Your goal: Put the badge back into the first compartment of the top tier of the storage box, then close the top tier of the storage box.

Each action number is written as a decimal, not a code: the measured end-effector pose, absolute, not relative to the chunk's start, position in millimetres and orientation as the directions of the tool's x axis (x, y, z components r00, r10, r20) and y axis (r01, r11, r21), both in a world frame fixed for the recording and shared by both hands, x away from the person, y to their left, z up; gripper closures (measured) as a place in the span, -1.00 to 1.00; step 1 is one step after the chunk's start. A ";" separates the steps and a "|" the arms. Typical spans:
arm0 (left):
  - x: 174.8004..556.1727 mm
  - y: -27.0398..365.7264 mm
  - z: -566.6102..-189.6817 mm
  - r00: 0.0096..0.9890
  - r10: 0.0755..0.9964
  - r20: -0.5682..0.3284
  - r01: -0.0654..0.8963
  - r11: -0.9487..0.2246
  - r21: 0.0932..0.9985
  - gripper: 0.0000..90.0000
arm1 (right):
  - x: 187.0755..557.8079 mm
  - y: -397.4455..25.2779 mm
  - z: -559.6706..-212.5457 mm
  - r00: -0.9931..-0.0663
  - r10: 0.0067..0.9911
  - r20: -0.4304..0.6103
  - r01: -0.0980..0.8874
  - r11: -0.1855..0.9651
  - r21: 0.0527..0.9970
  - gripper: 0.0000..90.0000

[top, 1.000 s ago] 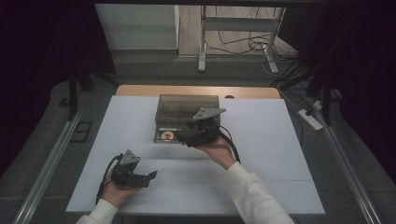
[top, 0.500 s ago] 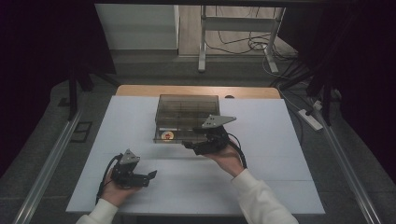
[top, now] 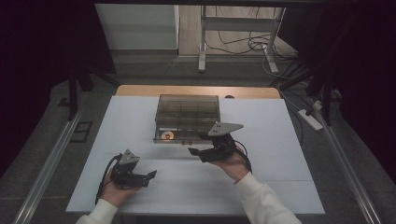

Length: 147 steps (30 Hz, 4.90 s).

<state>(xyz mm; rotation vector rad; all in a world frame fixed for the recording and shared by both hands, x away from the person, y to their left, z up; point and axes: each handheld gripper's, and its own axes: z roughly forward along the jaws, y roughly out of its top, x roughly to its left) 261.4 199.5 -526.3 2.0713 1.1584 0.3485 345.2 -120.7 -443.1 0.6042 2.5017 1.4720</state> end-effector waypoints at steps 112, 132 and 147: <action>261.8 199.3 -528.2 0.564 0.820 -0.099 0.625 -0.345 0.700 -0.75 | 356.4 -101.6 -477.0 -0.865 0.475 -0.160 0.167 0.575 0.801 0.98; 261.6 199.2 -528.2 0.563 0.821 -0.098 0.625 -0.345 0.700 -0.76 | 370.2 -102.5 -477.2 -0.843 0.514 -0.155 0.184 0.548 0.816 0.98; 261.5 199.4 -528.2 0.563 0.821 -0.097 0.625 -0.346 0.700 -0.75 | 385.0 -103.1 -480.6 -0.828 0.539 -0.152 0.200 0.539 0.818 0.98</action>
